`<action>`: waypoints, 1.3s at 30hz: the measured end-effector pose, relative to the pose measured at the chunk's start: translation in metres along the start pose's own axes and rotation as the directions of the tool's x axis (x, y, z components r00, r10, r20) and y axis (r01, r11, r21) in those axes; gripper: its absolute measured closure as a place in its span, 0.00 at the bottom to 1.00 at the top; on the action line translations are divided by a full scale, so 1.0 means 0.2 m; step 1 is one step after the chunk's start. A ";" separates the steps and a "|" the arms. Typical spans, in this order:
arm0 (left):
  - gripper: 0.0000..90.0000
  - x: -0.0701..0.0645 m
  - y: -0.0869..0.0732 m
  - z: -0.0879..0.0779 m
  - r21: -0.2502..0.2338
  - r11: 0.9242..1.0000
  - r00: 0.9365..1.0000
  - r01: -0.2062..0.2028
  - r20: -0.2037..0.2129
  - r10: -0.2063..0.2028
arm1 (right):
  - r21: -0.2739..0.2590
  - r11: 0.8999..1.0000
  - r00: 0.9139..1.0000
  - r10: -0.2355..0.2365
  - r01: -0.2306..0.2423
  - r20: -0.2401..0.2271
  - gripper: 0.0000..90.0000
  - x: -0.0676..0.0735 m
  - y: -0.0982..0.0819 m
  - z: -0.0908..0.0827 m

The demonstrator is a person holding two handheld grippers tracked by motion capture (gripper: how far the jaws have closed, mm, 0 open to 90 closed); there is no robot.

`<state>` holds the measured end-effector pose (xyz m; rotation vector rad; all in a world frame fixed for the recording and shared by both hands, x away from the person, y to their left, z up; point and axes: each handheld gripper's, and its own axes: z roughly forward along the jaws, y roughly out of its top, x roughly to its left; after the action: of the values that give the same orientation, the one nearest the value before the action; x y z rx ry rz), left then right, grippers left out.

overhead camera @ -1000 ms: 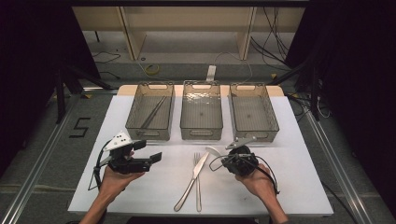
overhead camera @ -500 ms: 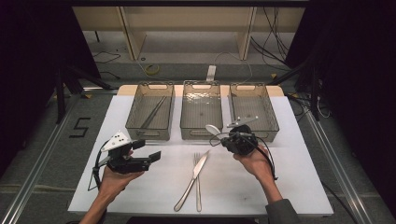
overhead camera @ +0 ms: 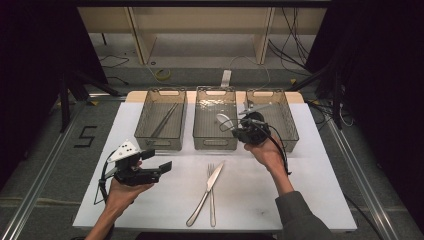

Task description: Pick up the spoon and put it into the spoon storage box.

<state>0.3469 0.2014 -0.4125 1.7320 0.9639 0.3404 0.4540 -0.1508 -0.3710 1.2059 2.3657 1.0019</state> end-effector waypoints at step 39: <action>0.17 0.00 0.01 -0.03 -0.054 0.998 1.000 -0.016 -0.014 0.015 | 0.062 0.994 0.995 0.084 -0.087 0.046 0.95 -0.08 0.26 0.29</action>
<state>0.3446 0.2053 -0.4097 1.6909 0.9436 0.3856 0.5255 -0.1169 -0.3762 1.3485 2.3467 0.9225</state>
